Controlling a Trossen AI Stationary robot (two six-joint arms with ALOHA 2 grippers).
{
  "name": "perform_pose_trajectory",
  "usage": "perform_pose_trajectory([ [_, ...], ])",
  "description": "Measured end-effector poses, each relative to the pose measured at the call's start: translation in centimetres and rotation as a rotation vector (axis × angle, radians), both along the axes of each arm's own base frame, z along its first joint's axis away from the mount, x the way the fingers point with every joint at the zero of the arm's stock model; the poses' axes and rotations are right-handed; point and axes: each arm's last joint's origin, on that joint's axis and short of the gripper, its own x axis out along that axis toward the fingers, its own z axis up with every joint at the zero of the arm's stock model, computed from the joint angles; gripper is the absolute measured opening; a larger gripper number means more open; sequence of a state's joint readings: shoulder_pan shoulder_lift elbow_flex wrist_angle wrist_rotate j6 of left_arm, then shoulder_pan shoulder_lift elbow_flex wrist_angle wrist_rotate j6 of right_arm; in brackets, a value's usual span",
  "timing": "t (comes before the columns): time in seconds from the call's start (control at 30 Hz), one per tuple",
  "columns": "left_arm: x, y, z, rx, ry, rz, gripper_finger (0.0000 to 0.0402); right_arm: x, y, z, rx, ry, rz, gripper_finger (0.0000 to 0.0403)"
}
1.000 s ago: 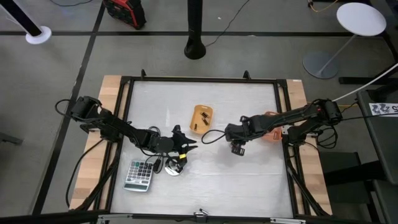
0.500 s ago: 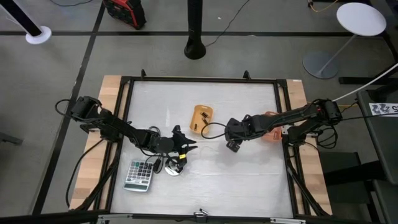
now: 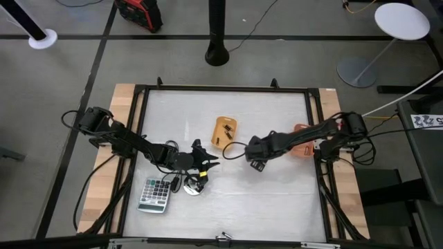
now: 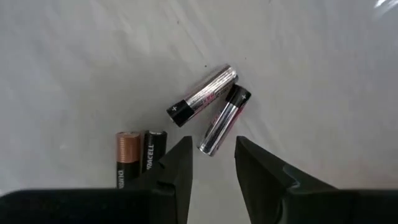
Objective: Sort batteries
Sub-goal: Put the silver battery into the orange bin
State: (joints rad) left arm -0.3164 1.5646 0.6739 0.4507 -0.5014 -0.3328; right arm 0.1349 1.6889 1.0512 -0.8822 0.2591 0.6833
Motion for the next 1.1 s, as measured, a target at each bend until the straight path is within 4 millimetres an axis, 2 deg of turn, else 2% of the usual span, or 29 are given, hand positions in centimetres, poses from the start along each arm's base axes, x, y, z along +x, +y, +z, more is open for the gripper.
perform_pose_trajectory([
  [0.33,0.0,0.0,0.0,0.000,-0.001,0.000,0.0088,0.5,-0.1,-1.7,-0.009,0.061,0.003,0.0115],
  [0.83,-0.1,-0.3,0.0,0.007,0.000,-0.015,0.0088,0.8,-2.8,-1.8,0.062,0.046,-0.066,0.0115],
  [1.1,-0.1,-0.3,0.0,0.020,0.004,-0.020,0.0088,-0.2,-2.9,-3.6,0.105,0.033,-0.069,0.0115],
])
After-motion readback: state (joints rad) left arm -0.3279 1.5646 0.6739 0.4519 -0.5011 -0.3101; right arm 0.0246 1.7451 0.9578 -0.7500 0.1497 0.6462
